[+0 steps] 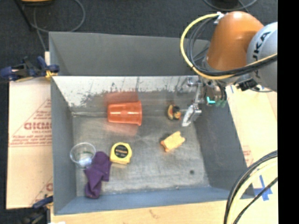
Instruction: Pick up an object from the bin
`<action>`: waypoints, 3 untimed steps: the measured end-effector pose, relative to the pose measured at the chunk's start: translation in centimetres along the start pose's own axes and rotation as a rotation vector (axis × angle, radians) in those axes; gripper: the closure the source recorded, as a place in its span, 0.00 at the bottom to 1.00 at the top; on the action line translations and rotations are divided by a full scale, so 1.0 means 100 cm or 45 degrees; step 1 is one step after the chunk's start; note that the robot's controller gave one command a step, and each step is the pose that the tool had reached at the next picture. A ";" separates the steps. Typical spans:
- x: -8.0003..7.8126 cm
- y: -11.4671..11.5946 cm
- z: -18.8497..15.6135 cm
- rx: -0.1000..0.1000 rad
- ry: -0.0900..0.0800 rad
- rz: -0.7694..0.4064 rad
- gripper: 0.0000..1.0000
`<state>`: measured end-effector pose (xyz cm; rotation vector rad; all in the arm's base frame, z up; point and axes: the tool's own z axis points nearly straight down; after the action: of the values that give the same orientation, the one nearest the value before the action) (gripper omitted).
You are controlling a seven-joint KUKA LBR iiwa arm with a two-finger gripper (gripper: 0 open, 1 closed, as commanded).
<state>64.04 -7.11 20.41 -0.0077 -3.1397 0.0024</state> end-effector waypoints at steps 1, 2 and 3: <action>-0.002 0.000 -0.004 0.001 -0.009 -0.001 0.00; -0.002 0.002 0.009 0.002 -0.016 -0.093 0.00; 0.018 -0.015 0.029 -0.002 -0.003 -0.475 0.00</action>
Offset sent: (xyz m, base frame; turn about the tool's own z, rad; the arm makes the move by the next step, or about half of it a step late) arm -0.0064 0.0142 -0.0968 -0.4052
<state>62.25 -8.60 17.52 0.5747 -3.0887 -0.0007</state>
